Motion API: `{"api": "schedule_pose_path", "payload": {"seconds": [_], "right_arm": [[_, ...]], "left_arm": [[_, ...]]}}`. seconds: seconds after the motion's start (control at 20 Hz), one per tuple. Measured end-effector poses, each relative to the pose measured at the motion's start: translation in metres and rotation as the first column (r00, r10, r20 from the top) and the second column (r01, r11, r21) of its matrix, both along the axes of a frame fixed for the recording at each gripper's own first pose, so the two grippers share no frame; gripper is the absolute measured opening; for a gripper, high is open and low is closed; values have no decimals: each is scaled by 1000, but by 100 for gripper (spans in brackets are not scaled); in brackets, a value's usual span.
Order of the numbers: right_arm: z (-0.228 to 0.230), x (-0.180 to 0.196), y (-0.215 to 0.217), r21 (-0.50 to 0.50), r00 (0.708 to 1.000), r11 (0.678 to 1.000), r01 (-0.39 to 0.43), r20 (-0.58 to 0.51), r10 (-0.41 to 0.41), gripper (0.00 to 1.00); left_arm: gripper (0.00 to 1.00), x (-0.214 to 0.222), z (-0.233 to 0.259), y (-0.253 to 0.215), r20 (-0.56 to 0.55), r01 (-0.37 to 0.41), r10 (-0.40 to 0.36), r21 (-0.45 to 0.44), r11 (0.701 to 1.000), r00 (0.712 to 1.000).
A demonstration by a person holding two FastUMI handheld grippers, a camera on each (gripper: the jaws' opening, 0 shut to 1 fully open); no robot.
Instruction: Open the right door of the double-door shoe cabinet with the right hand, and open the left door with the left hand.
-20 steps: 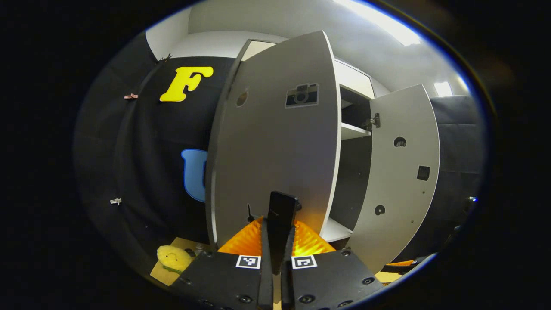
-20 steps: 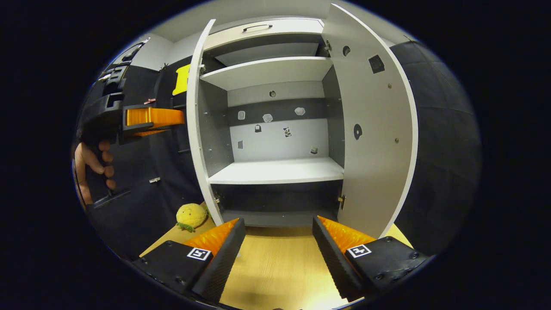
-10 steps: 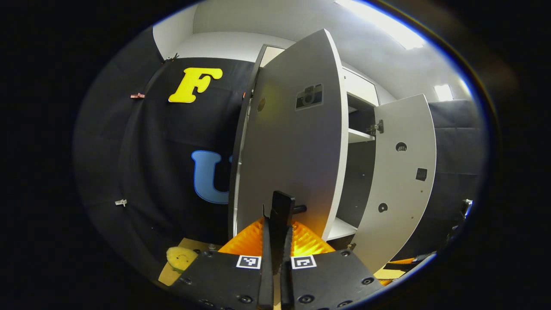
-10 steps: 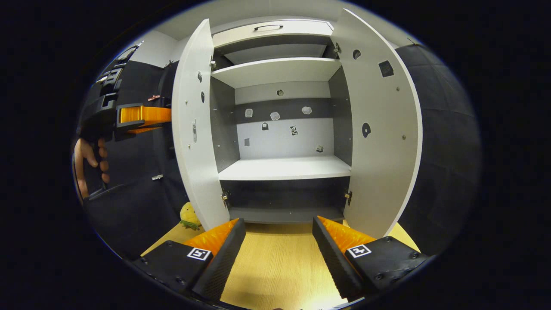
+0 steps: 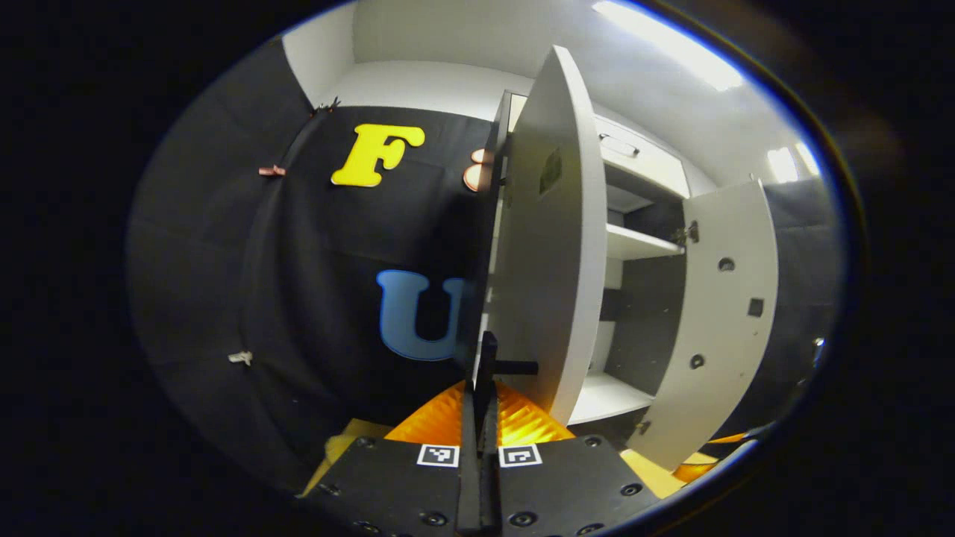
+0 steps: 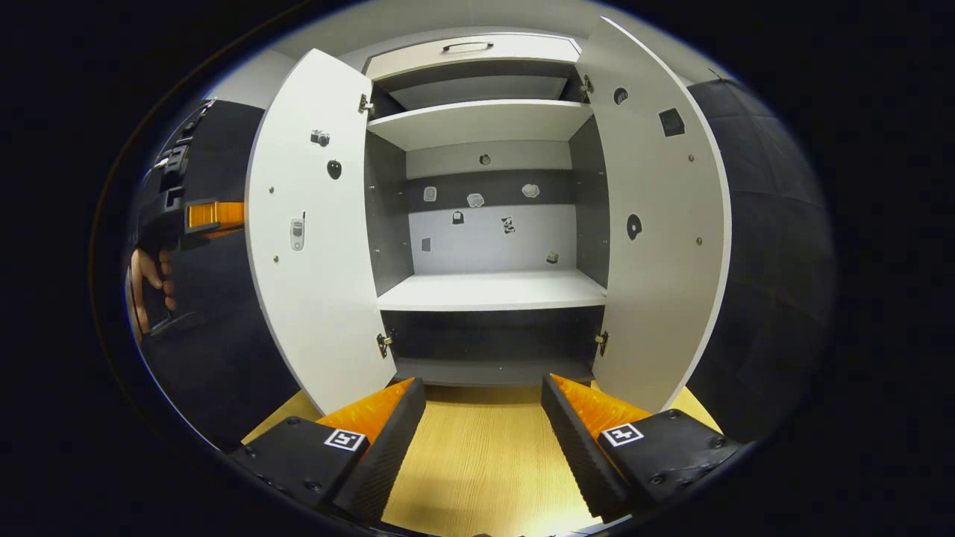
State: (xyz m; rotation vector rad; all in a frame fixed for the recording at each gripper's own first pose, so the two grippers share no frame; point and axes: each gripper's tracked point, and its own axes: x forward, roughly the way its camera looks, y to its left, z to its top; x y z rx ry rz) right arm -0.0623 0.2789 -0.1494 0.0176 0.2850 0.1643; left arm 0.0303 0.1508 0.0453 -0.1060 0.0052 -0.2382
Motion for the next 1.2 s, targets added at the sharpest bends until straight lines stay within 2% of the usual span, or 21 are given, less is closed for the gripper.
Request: {"api": "schedule_pose_path", "payload": {"seconds": [0.2, 0.5, 0.8, 0.9, 1.05, 1.2], "right_arm": [[12, 1, -9, -2, 1000, 1000, 22, 9, -22, 99], [32, 10, -30, -16, 999, 999, 28, 37, -27, 99], [54, 4, -65, 5, 997, 1000, -28, 76, 28, 98], [61, -3, -86, 2, 995, 999, -45, 85, 45, 98], [72, -14, -117, 16, 993, 998, -58, 102, 56, 98], [81, -24, -142, 27, 991, 997, -74, 118, 71, 98]], "left_arm": [[5, -4, -1, 5, 12, -52, 52, 82, 995, 999], [5, -38, -5, 8, -21, -49, 49, 9, 999, 999], [5, -86, -10, -6, -7, -160, 160, 53, 986, 987], [5, -102, -12, -30, 5, -183, 183, 49, 982, 983], [5, -123, -18, -77, 18, -178, 177, 52, 983, 984], [13, -141, -21, -127, 23, -168, 168, 42, 985, 986]]}}
